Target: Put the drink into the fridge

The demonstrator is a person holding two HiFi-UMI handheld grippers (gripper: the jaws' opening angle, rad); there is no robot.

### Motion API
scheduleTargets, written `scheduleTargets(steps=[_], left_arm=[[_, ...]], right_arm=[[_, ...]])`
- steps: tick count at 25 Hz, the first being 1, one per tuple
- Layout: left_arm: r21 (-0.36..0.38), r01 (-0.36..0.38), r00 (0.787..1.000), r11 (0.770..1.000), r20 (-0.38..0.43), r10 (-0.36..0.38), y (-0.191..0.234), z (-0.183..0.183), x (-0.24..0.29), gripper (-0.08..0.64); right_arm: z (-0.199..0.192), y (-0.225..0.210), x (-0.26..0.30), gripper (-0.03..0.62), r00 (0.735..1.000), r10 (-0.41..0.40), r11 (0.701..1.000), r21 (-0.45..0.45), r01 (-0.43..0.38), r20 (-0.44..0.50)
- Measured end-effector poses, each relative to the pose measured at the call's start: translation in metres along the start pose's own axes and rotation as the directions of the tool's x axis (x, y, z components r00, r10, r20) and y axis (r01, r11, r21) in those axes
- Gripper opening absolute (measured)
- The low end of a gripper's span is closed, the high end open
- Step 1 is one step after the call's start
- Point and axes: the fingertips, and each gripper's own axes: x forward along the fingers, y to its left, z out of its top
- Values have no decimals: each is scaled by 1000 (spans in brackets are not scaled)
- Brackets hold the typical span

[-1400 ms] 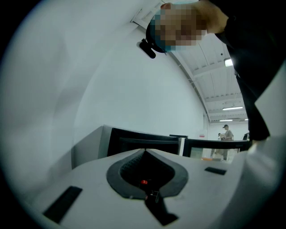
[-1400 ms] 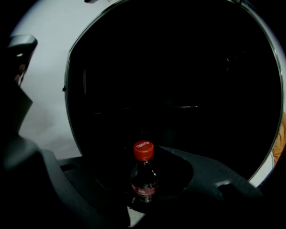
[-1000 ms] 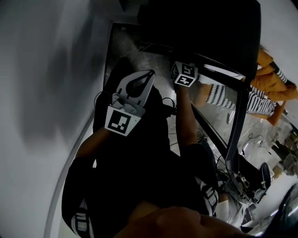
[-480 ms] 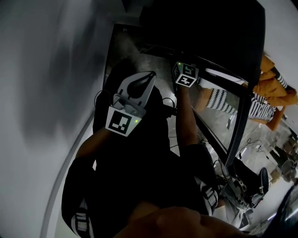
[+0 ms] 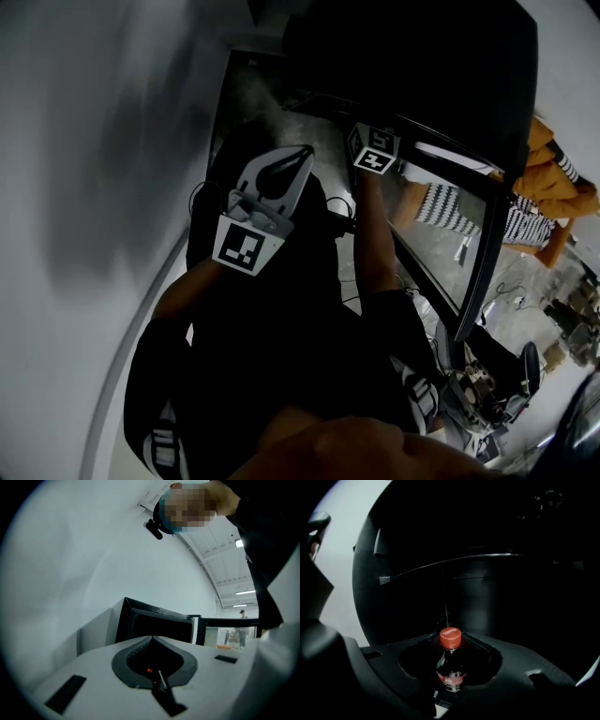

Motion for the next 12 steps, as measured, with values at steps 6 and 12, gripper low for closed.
scheduleTargets(steps=[6,12], left_arm=[[15,-4,1000,1000,3,4,2,-5,-1,5],[15,-2,1000,1000,1,2,4,-7,1,5]], right_arm=[[-4,1,6,126,1000,3,1000,-2,-3,15],[-8,0,7,126,1000,-7,1000,-8,7,-14]])
